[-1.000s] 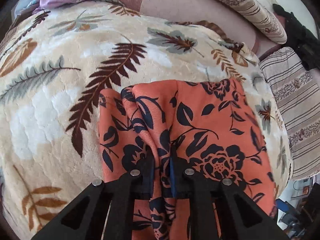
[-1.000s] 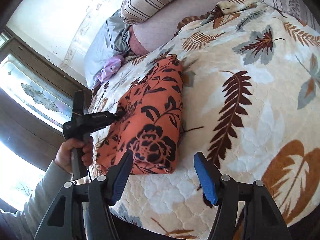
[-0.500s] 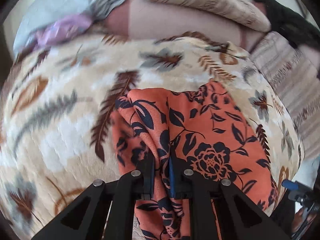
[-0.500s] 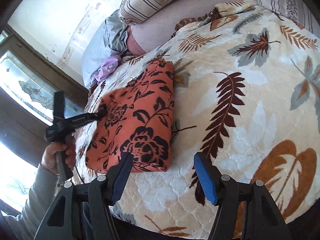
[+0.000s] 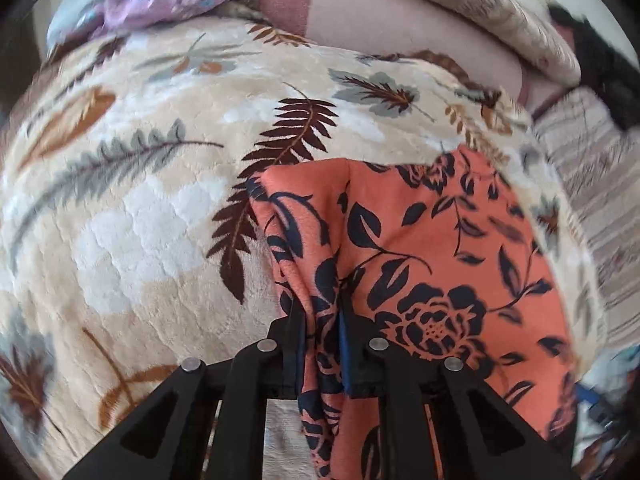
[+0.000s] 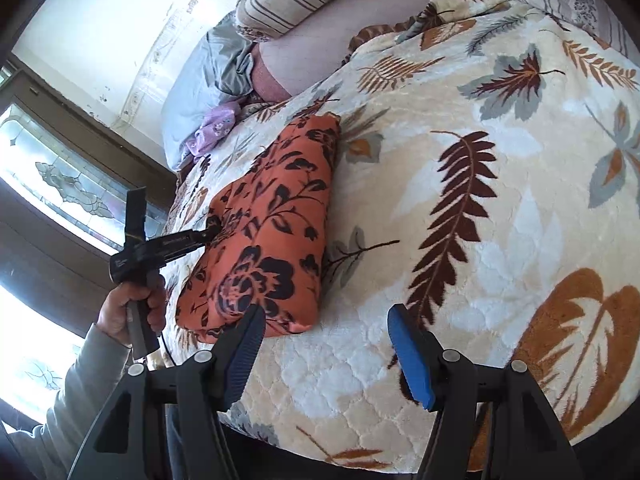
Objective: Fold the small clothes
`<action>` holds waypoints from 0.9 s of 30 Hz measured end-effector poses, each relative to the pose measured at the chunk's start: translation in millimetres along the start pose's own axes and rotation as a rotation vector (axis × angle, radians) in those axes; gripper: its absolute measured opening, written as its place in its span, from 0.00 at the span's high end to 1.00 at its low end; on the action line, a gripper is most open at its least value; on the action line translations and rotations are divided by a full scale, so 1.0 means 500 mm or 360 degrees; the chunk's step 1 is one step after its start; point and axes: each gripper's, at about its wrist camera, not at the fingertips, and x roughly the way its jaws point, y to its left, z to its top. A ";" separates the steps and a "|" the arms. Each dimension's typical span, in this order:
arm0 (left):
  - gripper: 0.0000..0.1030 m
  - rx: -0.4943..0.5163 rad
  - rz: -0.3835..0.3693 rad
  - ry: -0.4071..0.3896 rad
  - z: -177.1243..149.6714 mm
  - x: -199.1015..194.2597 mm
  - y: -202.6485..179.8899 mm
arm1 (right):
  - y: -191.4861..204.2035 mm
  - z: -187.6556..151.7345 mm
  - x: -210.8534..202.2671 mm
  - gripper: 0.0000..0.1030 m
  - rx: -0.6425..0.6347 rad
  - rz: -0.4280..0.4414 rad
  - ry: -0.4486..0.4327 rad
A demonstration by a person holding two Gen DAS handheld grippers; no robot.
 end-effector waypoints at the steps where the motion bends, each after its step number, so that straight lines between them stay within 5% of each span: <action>1: 0.86 -0.0026 -0.0024 0.0000 0.001 -0.003 0.006 | 0.006 -0.001 0.001 0.35 -0.0011 0.0013 0.0006; 5: 0.85 -0.0022 -0.0009 0.0014 -0.006 0.002 0.000 | 0.032 -0.004 0.011 0.31 0.0088 0.0209 0.0088; 9: 0.85 -0.0056 -0.0012 0.0019 -0.004 0.009 0.001 | 0.026 -0.010 0.082 0.21 0.0510 0.0597 0.0203; 13: 0.85 -0.0057 -0.0006 0.0037 -0.003 0.006 0.001 | -0.003 -0.012 0.162 0.20 0.0772 0.0607 0.0216; 15: 0.85 -0.0042 0.0005 0.0041 -0.003 0.005 -0.001 | 0.002 -0.004 0.155 0.20 0.0837 0.0741 0.0123; 18: 0.85 -0.0042 0.0014 0.0043 -0.003 0.008 -0.004 | -0.007 0.002 0.155 0.20 0.0931 0.0703 0.0030; 19: 0.85 -0.0048 0.0014 0.0042 -0.003 0.007 -0.006 | -0.024 -0.005 0.173 0.23 0.1022 0.0652 0.0050; 22: 0.86 -0.0019 0.0042 0.0021 -0.002 -0.008 -0.020 | -0.056 -0.027 0.204 0.80 0.1182 0.0544 0.0084; 25: 0.86 0.0033 0.0033 -0.0078 -0.010 -0.053 -0.046 | -0.031 -0.008 0.153 0.84 0.0987 0.0462 -0.0030; 27: 0.86 0.0010 0.0025 -0.0090 -0.028 -0.040 -0.046 | -0.055 -0.008 0.166 0.84 0.0992 0.0383 0.0021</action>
